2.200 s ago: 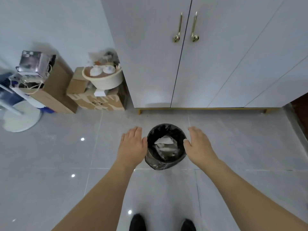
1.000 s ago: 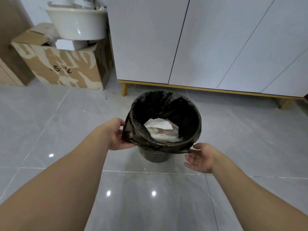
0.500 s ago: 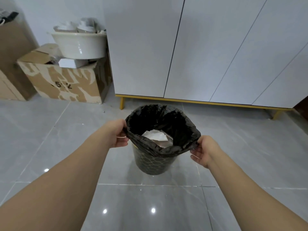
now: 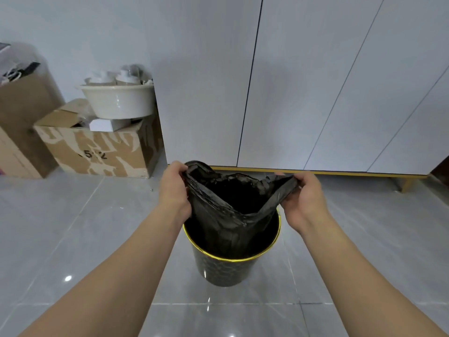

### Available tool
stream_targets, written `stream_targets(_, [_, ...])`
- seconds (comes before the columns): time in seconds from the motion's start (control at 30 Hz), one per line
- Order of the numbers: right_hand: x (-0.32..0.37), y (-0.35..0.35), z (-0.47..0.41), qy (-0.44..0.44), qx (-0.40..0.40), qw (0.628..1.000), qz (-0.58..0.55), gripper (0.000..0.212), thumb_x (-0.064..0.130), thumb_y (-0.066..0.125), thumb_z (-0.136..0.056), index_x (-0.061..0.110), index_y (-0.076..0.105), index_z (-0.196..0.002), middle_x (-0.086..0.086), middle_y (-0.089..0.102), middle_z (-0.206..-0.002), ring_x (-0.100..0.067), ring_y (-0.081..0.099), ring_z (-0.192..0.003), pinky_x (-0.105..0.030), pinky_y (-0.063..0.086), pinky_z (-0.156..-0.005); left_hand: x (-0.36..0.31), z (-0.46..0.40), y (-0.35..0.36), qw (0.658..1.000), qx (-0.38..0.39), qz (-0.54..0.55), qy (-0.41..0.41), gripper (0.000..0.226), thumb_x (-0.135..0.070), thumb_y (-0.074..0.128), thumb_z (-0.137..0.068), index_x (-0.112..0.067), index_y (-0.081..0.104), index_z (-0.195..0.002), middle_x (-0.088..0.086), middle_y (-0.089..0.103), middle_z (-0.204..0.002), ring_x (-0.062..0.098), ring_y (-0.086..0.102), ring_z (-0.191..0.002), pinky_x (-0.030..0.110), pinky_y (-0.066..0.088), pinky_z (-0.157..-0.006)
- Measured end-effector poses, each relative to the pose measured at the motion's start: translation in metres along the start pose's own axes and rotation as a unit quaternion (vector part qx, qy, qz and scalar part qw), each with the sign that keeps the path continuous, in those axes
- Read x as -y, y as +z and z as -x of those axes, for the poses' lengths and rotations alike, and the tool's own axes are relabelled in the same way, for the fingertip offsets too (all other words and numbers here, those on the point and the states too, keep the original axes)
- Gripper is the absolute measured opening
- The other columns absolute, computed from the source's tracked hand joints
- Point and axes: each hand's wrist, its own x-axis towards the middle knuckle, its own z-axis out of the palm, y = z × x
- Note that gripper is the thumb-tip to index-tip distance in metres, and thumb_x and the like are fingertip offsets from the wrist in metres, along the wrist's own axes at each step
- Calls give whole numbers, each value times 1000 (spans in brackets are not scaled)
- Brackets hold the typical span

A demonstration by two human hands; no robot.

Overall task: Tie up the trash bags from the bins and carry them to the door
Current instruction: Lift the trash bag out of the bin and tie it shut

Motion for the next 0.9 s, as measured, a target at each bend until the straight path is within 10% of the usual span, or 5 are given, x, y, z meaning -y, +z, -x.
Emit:
stream_targets(0.23, [18,39,14,-6,70,989,-127,31,26,44,-88,1,61,-82,-15,70,-72,-28,68,-57,-33,58,-54,-34,1,1,985,-89,108,98,24,-24,52,-63,-13,41,-82,8,44,-89,24,44,-83,39,36,-72])
stream_targets(0.53, [46,92,30,-37,128,982,-132,30,29,47,-92,3,61,-85,-23,70,-96,-32,63,-82,-36,54,-76,-75,22,8,985,12,27,172,19,-18,46,-86,-17,52,-104,6,46,-101,20,46,-88,30,43,-65])
stream_targets(0.9, [108,216,100,-56,292,940,-168,36,32,42,-95,5,63,-84,-11,74,-83,-25,69,-78,-37,52,-82,-196,87,21,921,-25,91,378,3,-17,55,-86,-17,52,-84,-8,61,-69,8,58,-70,24,49,-60])
